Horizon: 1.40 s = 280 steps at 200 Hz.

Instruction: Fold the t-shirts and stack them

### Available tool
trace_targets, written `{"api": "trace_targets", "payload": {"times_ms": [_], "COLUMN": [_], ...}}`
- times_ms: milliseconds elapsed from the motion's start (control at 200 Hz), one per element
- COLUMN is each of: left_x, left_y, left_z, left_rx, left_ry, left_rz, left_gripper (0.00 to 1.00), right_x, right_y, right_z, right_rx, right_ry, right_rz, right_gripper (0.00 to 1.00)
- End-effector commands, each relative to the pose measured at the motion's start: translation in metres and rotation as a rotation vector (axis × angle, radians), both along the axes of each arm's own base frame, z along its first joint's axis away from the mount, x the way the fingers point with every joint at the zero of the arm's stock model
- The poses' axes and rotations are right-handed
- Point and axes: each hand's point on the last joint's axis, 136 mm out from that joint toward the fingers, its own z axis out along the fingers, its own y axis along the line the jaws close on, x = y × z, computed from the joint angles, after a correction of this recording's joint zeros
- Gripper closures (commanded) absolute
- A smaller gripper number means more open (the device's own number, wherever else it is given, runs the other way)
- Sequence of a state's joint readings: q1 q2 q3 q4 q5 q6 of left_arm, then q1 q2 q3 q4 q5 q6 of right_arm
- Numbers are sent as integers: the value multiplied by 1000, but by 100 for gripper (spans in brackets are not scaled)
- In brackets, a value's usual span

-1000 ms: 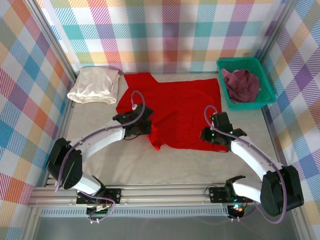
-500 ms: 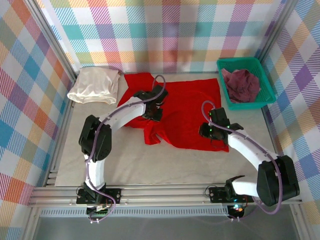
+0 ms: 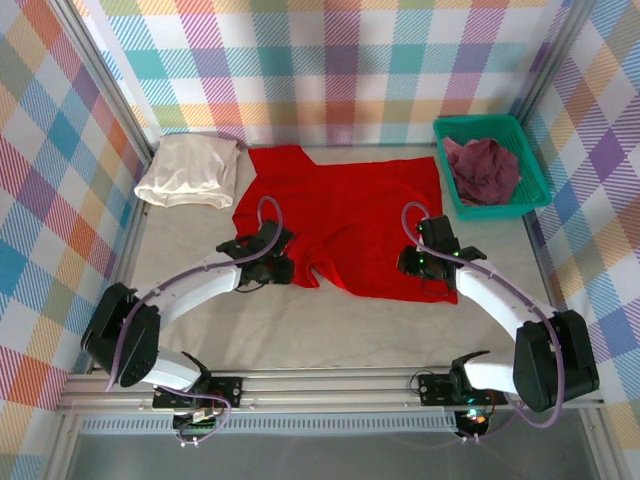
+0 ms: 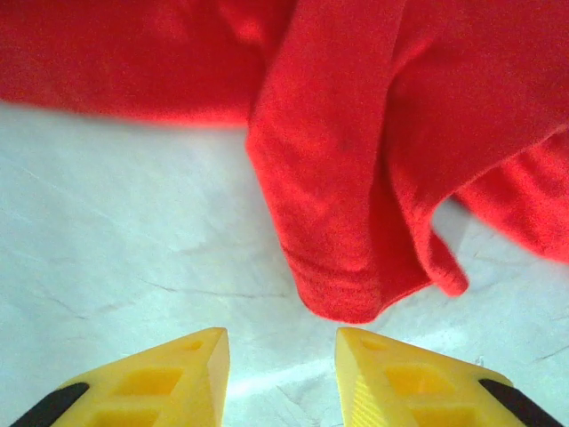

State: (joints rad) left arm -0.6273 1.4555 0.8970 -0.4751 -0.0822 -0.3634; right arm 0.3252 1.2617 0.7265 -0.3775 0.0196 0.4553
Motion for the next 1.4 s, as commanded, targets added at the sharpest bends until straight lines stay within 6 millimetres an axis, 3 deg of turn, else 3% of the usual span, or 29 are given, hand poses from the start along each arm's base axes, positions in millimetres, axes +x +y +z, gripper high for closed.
{"api": "trace_targets", "payload": {"times_ms": [0, 185, 370, 590, 745, 975, 1150, 1290, 1330, 1395], "left_x": [13, 29, 33, 13, -27, -104, -144, -159, -156, -141], "left_y": [-33, -49, -39, -9, 4, 35, 48, 30, 27, 30], "left_z": [-11, -32, -33, 4, 25, 33, 24, 11, 11, 23], "left_rx": [-176, -185, -131, 17, 70, 121, 127, 71, 71, 83], "left_ry": [17, 15, -10, -21, 44, 197, 268, 294, 275, 188], "left_rz": [19, 4, 38, 77, 89, 184, 250, 261, 258, 264], "left_gripper": [63, 62, 100, 100, 100, 100, 100, 100, 91, 65], "right_x": [5, 8, 3, 4, 5, 4, 6, 8, 8, 9], "right_y": [4, 6, 0, -2, -1, -5, -5, -3, -3, -3], "right_z": [3, 14, 17, 19, 20, 14, 11, 11, 12, 12], "right_rx": [3, 17, 0, -8, -15, -39, -51, -51, -52, -56], "right_ry": [-34, -60, -77, -89, -88, -72, -66, -65, -69, -74], "right_rz": [22, 28, 17, 17, 21, 17, 29, 37, 40, 42], "right_gripper": [74, 73, 73, 72, 72, 72, 72, 72, 71, 71]}}
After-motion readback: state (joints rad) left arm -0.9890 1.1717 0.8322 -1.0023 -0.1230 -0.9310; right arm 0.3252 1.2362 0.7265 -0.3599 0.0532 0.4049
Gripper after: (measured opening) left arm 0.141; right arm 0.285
